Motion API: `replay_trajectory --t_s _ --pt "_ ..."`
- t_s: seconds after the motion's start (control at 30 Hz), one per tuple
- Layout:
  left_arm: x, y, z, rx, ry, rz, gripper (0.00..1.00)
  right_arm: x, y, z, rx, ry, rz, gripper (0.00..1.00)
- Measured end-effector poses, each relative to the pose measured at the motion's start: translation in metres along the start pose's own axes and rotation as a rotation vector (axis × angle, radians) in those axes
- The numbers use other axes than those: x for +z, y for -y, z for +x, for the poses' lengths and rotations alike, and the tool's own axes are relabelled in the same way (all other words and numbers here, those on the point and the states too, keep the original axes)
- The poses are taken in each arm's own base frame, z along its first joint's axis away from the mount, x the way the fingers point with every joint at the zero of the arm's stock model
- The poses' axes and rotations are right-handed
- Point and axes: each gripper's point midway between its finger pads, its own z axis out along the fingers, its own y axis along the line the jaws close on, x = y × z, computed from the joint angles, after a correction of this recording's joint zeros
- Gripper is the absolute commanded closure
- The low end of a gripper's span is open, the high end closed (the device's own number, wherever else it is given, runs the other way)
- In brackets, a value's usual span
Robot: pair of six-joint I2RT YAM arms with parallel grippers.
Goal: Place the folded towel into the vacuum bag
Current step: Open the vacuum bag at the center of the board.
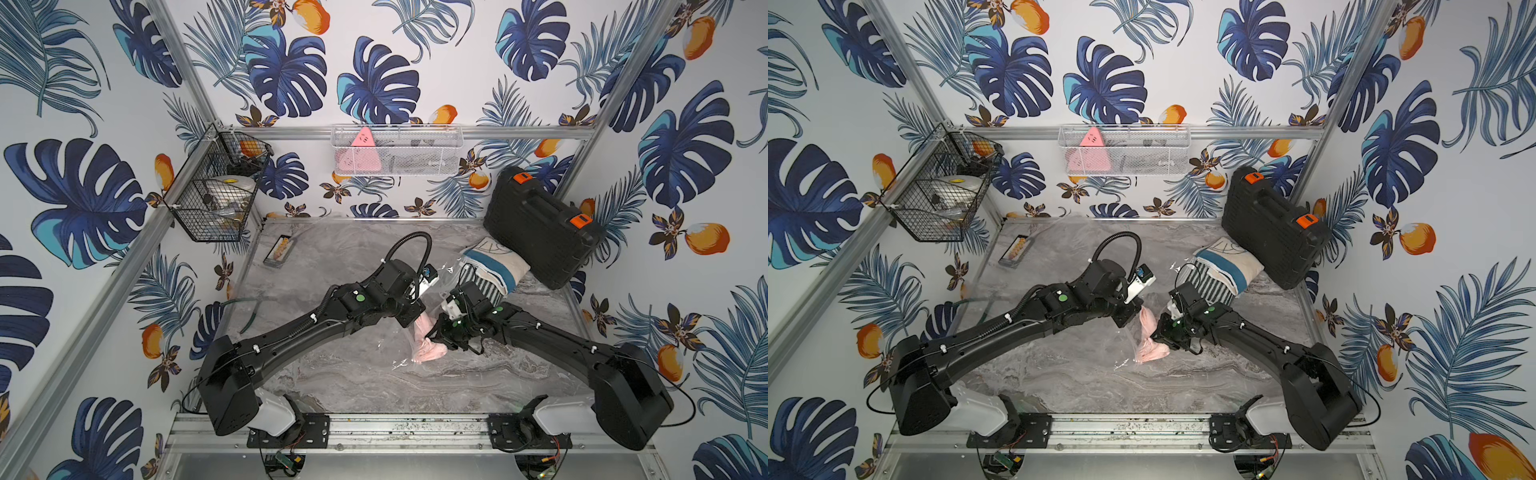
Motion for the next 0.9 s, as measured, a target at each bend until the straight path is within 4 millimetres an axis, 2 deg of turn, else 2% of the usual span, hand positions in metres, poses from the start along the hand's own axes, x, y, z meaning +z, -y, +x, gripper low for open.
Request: replay_trajectory --t_s 0.07,0.17,0.23,0.3,0.37,0.47,0.53,0.63,0.7,0.77,0.9 --pt "0.0 0.007 0.001 0.012 0.002 0.029 1.0 -0.012 -0.004 0.003 -0.023 -0.002 0.012 1.0" --pt "-0.003 0.03 0.004 0.055 0.014 0.097 1.0 -0.023 -0.019 0.003 -0.046 -0.026 0.019 1.0" --pt "-0.006 0.047 0.005 0.081 0.022 0.155 1.0 -0.023 -0.034 -0.007 -0.063 -0.032 0.008 1.0" --pt "-0.006 0.052 0.005 0.097 0.024 0.17 1.0 -0.02 -0.041 -0.017 -0.067 -0.048 0.001 1.0" --pt "-0.004 0.052 0.008 0.102 0.01 0.172 1.0 -0.016 -0.037 -0.032 -0.018 -0.054 -0.004 1.0" --pt "-0.005 0.063 0.011 0.128 0.004 0.232 1.0 -0.011 -0.008 -0.072 0.117 0.019 -0.029 1.0" --pt "-0.007 0.069 0.014 0.141 0.005 0.268 1.0 -0.004 0.03 -0.093 0.242 0.063 -0.006 1.0" --pt "-0.01 0.069 0.023 0.153 -0.021 0.286 1.0 0.008 0.081 -0.102 0.386 0.087 0.038 1.0" --pt "-0.013 0.06 0.028 0.144 -0.028 0.271 1.0 0.014 0.103 -0.101 0.452 0.082 0.043 1.0" --pt "-0.019 0.044 0.028 0.119 -0.015 0.234 1.0 0.016 0.109 -0.101 0.472 0.078 0.012 1.0" --pt "-0.027 0.011 0.018 0.053 0.027 0.147 1.0 0.012 0.108 -0.099 0.451 0.106 -0.012 1.0"
